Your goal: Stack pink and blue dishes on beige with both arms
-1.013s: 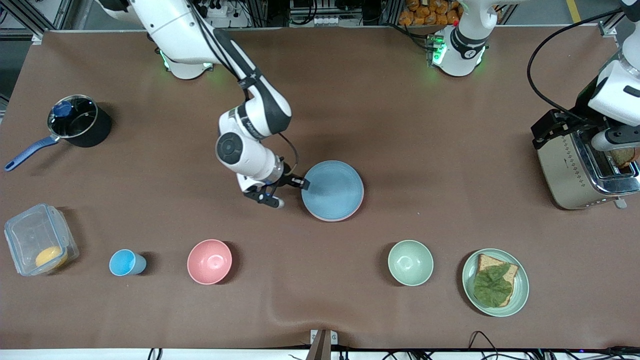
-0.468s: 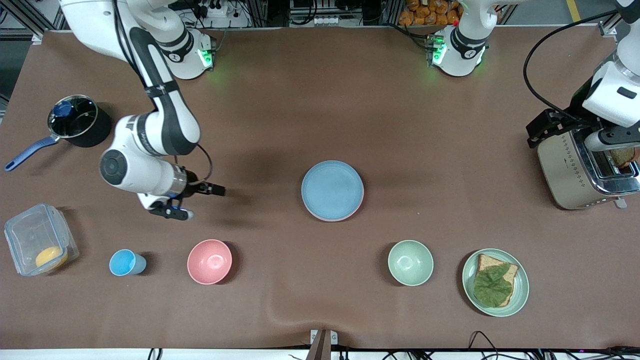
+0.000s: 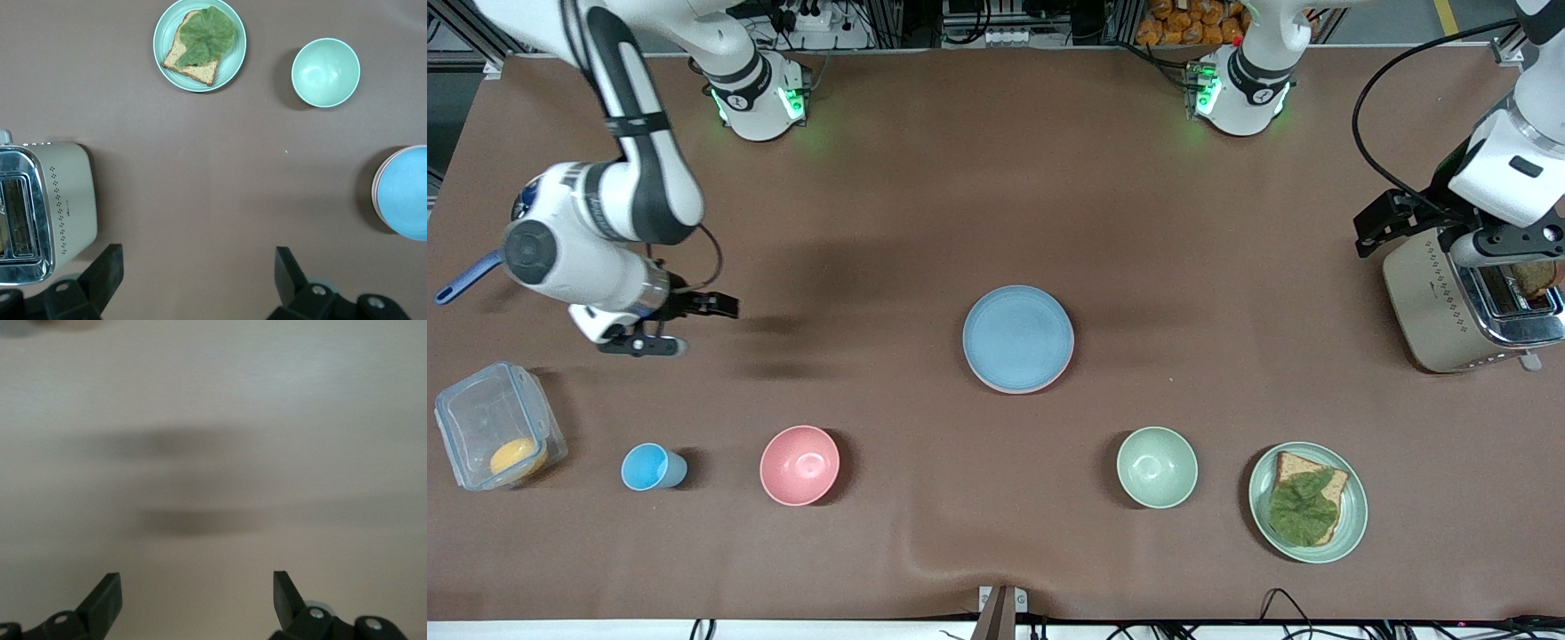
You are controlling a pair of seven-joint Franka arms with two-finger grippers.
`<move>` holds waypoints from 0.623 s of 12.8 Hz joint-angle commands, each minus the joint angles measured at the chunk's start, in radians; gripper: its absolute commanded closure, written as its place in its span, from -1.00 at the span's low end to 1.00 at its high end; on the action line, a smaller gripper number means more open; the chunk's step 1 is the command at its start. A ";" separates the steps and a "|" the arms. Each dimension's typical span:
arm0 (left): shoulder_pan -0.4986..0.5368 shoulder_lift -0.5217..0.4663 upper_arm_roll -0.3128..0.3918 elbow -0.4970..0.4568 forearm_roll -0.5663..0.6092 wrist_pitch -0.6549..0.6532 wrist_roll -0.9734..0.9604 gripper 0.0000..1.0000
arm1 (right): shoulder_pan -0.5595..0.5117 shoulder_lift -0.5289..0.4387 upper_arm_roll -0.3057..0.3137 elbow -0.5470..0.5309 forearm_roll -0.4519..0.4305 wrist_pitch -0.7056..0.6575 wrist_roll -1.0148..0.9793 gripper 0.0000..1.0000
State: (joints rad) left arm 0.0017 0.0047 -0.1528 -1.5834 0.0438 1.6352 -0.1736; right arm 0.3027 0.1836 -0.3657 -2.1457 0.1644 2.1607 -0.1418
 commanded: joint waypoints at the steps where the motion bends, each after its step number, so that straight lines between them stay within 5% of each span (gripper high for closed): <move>1: 0.006 0.020 0.012 0.037 -0.016 -0.018 0.043 -1.00 | -0.097 -0.084 0.011 -0.043 -0.020 -0.031 -0.110 -1.00; 3: -0.003 0.063 0.012 0.089 -0.010 -0.061 0.045 -1.00 | -0.093 -0.121 0.011 -0.005 -0.023 -0.076 -0.096 -1.00; 8: -0.012 0.090 0.002 0.118 -0.010 -0.077 0.046 -1.00 | -0.100 -0.116 0.011 0.297 -0.052 -0.399 -0.081 -1.00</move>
State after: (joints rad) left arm -0.0052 0.0800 -0.1512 -1.5039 0.0438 1.5887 -0.1496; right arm 0.2065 0.0668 -0.3609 -1.9270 0.1492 1.8326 -0.2450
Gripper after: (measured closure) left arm 0.000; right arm 0.000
